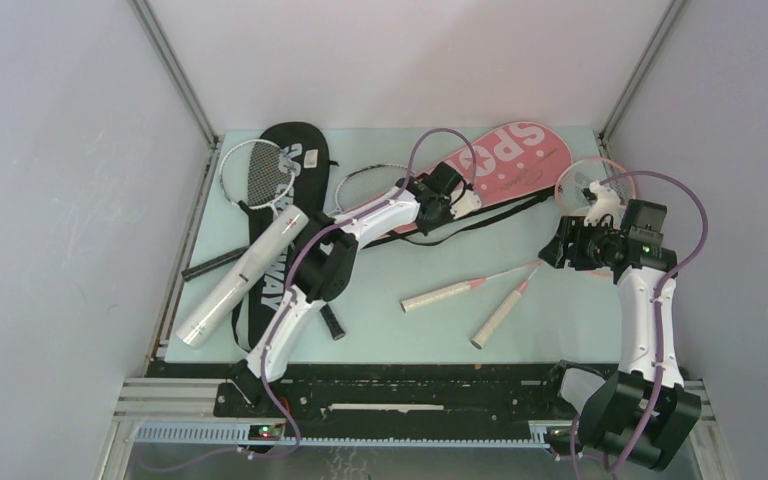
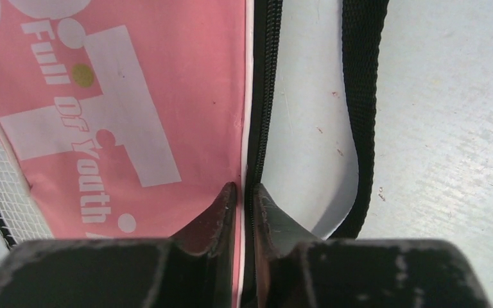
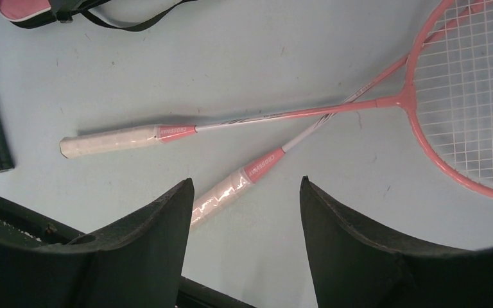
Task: Pack up the badminton gear
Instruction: Pick up the racket bag from the center of the board.
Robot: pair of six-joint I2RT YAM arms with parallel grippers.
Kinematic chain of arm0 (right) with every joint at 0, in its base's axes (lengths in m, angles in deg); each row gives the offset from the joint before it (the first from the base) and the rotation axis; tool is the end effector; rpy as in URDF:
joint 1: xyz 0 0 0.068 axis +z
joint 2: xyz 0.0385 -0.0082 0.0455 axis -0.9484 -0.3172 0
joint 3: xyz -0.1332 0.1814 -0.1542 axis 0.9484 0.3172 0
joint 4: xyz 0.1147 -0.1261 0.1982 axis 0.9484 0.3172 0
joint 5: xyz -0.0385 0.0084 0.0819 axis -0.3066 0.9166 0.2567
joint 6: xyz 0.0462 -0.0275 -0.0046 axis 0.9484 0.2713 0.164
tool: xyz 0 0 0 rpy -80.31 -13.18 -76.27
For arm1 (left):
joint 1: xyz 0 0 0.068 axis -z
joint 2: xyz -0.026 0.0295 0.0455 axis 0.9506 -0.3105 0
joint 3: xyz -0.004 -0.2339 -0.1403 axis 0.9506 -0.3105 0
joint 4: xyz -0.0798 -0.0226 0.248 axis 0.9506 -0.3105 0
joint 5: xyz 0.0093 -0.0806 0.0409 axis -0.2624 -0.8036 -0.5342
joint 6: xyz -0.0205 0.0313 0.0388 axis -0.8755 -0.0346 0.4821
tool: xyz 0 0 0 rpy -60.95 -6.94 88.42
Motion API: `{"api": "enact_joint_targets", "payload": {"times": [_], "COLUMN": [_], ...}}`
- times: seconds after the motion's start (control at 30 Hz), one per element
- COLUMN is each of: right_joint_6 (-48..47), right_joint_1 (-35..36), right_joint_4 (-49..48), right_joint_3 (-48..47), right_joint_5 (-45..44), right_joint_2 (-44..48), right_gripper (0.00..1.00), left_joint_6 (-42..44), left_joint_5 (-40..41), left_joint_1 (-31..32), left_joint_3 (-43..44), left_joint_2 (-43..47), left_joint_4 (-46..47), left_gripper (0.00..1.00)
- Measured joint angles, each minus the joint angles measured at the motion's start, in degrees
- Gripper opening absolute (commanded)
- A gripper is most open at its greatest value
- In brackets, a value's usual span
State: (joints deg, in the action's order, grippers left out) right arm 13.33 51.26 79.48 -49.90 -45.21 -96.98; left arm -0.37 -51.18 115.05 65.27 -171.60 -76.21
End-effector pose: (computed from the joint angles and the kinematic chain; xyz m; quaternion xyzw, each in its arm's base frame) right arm 0.2028 -0.0529 0.2850 -0.0590 0.9037 0.1750 0.3863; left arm 0.3855 -0.3578 0.1646 0.5632 0.7847 0.0030 0.2588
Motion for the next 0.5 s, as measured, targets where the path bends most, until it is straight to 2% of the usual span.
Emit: {"api": "enact_joint_targets", "payload": {"times": [0.07,0.1,0.5], "right_joint_6": [-0.02,-0.02,0.00], "right_joint_1": [0.00,0.00,-0.02], "right_joint_4": [0.00,0.00,-0.22], "right_joint_3": [0.00,0.00,0.00], "right_joint_5": [0.07,0.17,1.97], "right_joint_2": [0.07,0.11,0.59], "right_gripper": [0.70,0.70,0.70], "left_joint_6": [-0.15,-0.44,-2.89], "left_joint_5": [0.55,0.83,3.80], "left_joint_1": [0.04,0.04,-0.42], "left_joint_3": [-0.20,-0.20,-0.28], "left_joint_2": [0.42,0.66,9.09], "left_joint_4": [0.09,0.09,-2.16], "left_gripper": [0.01,0.00,0.00]}}
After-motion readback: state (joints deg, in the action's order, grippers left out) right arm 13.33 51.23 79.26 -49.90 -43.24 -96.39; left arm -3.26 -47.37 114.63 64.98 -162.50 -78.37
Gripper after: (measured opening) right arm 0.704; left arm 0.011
